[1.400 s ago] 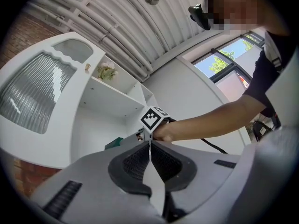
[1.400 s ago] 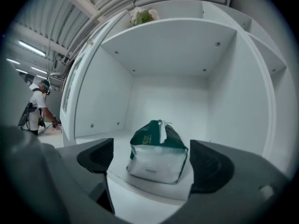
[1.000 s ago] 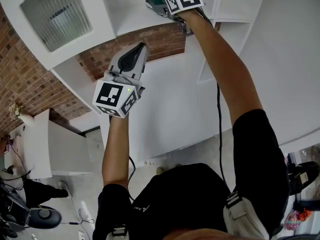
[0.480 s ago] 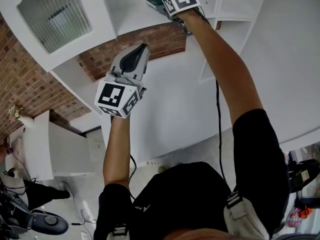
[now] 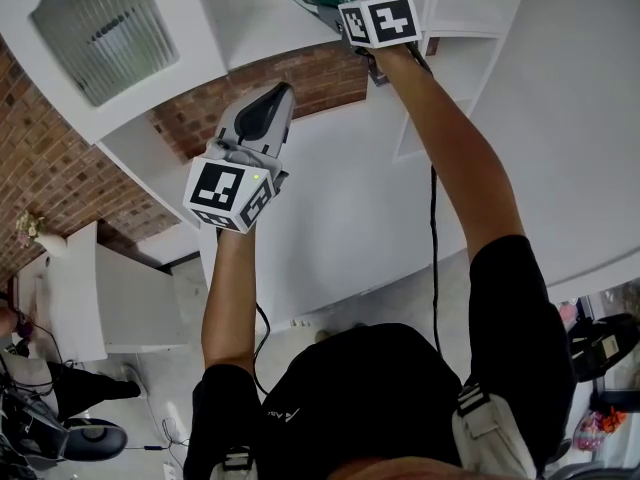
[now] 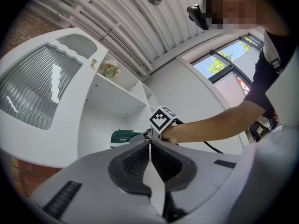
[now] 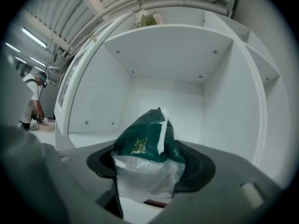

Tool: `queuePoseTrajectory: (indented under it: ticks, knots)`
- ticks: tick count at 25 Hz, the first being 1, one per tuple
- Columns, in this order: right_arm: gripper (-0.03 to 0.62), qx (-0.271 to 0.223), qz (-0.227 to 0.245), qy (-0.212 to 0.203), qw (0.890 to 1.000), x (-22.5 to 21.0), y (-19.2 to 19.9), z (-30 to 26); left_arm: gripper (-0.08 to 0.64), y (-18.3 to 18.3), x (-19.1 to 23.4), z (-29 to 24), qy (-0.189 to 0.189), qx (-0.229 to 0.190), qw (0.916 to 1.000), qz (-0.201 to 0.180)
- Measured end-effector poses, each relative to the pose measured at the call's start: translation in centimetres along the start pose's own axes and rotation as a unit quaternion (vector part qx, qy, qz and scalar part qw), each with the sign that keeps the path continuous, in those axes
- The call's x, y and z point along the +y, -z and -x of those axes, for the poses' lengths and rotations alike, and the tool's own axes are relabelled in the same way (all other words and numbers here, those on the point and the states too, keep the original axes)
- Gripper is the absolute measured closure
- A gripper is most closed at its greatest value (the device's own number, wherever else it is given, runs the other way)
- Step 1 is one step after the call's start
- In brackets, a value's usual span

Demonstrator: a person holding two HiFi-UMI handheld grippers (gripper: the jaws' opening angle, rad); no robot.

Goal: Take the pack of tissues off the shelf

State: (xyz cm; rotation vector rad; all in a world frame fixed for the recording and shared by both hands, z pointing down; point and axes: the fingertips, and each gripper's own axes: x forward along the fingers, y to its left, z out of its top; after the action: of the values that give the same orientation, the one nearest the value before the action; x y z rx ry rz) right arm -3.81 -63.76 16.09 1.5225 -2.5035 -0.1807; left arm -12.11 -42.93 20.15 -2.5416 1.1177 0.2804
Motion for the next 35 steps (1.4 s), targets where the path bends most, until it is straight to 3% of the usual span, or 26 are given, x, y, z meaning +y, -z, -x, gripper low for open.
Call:
queuePoseTrajectory:
  ticks: [10,15,28,35]
  knots:
    - [0.282,-0.128,-0.003,-0.051,0.99,3.5,-2.5,10.2,0.551,-1.8,-1.8,-0.3,0.012,-0.019,0.9996,-0.014]
    - [0.282,-0.169,-0.001,-0.056,0.984,4.3,-2.2,15.5,0.551,-2.6,-2.9,0.5,0.013,-0.02,0.9996,-0.014]
    - [0.285,-0.238,-0.038,-0.077,0.968,7.8,5.9,24.2,0.551,-1.6,-5.4,4.5,-0.022,-0.041,0.9989,-0.002]
    - [0.298,-0.238,-0.057,-0.084,0.966,8.0,6.3,24.3,0.551,-2.0,-5.0,3.8,-0.024,-0.038,0.999,0.004]
